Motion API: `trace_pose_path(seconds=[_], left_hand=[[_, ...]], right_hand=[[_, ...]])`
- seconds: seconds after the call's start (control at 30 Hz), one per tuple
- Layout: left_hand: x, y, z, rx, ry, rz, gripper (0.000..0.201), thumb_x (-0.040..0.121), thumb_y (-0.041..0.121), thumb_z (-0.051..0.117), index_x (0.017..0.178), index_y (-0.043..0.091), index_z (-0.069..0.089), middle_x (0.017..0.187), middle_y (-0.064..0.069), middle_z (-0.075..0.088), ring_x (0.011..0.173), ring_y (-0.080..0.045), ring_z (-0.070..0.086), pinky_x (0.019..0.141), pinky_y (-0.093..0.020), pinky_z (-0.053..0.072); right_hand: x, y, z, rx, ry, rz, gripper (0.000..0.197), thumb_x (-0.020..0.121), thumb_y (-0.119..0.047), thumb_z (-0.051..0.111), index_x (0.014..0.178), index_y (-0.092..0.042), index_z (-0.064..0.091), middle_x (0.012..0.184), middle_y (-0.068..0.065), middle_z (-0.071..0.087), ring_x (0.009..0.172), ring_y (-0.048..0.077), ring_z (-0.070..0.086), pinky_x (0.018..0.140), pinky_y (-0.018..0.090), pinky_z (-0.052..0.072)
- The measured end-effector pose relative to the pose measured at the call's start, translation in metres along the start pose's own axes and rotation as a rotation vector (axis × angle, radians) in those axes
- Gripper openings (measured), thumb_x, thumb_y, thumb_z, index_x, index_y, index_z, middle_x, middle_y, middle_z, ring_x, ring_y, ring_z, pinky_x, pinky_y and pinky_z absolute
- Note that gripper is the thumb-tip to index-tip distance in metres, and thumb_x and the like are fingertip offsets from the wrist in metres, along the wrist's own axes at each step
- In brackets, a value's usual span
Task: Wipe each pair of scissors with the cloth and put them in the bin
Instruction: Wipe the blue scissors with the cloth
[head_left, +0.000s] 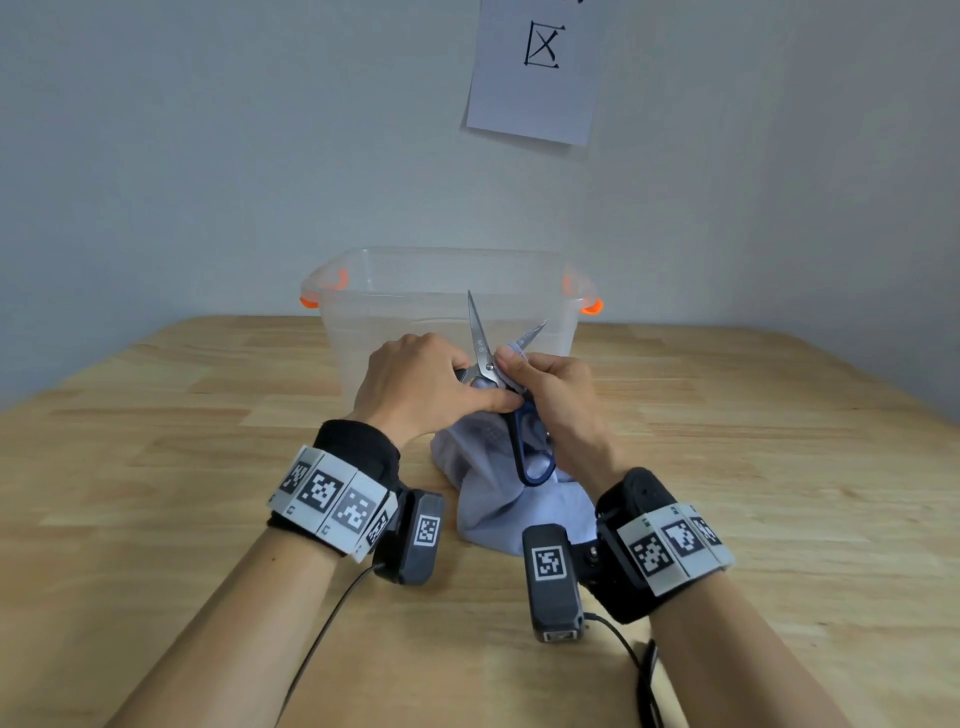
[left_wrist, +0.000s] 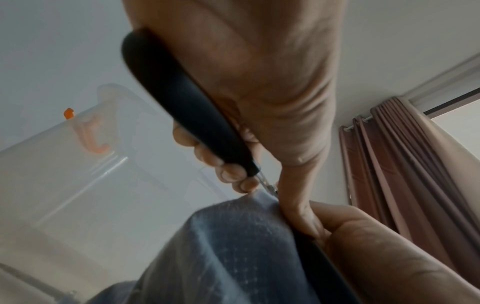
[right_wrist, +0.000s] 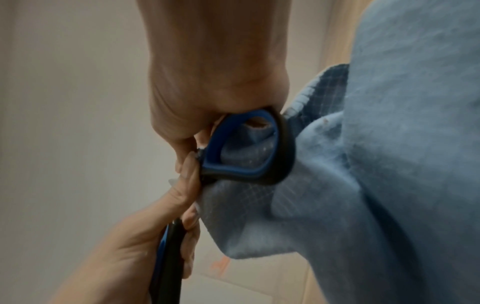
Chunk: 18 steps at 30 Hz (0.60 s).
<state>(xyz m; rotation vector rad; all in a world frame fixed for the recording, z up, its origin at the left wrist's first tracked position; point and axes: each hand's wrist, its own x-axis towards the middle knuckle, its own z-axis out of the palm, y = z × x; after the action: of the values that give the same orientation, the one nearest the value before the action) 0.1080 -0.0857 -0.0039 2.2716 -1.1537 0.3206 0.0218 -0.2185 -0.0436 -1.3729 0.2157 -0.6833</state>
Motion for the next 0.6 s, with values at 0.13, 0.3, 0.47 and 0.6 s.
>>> trace_pose_path(seconds=[0.13, 0.3, 0.47, 0.6], left_hand=[[0.0005, -0.0005, -0.0011, 0.002, 0.010, -0.007, 0.072, 0.056, 0.077, 0.076, 0.049, 0.014, 0.041, 0.043, 0.005, 0.033, 0.045, -0.016, 0.034, 0.049, -0.031, 0.024], [0.0010, -0.0025, -0.0011, 0.013, 0.030, 0.018, 0.075, 0.056, 0.077, 0.076, 0.052, 0.008, 0.048, 0.043, 0.004, 0.034, 0.046, -0.016, 0.034, 0.050, -0.032, 0.027], [0.0002, -0.0008, 0.0001, 0.024, 0.053, 0.056, 0.074, 0.060, 0.073, 0.078, 0.050, 0.010, 0.040, 0.044, 0.003, 0.032, 0.046, -0.017, 0.033, 0.051, -0.032, 0.026], [-0.0012, 0.0001, 0.0010, 0.027, 0.056, 0.072, 0.074, 0.062, 0.071, 0.078, 0.049, 0.012, 0.035, 0.044, 0.002, 0.030, 0.045, -0.018, 0.031, 0.051, -0.032, 0.025]], right_hand=[[0.0016, 0.0000, -0.0035, -0.008, -0.075, 0.017, 0.029, 0.096, -0.016, 0.064, 0.092, 0.013, 0.068, 0.092, 0.031, 0.070, 0.081, 0.030, 0.067, 0.076, 0.036, 0.057], [0.0018, 0.0012, -0.0047, 0.077, -0.084, 0.023, 0.029, 0.091, -0.017, 0.069, 0.082, 0.010, 0.067, 0.090, 0.030, 0.066, 0.083, 0.033, 0.064, 0.077, 0.038, 0.054], [-0.0014, -0.0032, -0.0029, 0.105, -0.001, -0.013, 0.028, 0.095, -0.013, 0.065, 0.081, 0.012, 0.064, 0.083, 0.031, 0.065, 0.047, 0.014, 0.061, 0.045, 0.019, 0.048], [0.0033, -0.0012, -0.0023, 0.099, 0.047, -0.078, 0.039, 0.091, -0.020, 0.072, 0.070, 0.009, 0.057, 0.071, 0.019, 0.048, 0.059, 0.024, 0.038, 0.053, 0.026, 0.036]])
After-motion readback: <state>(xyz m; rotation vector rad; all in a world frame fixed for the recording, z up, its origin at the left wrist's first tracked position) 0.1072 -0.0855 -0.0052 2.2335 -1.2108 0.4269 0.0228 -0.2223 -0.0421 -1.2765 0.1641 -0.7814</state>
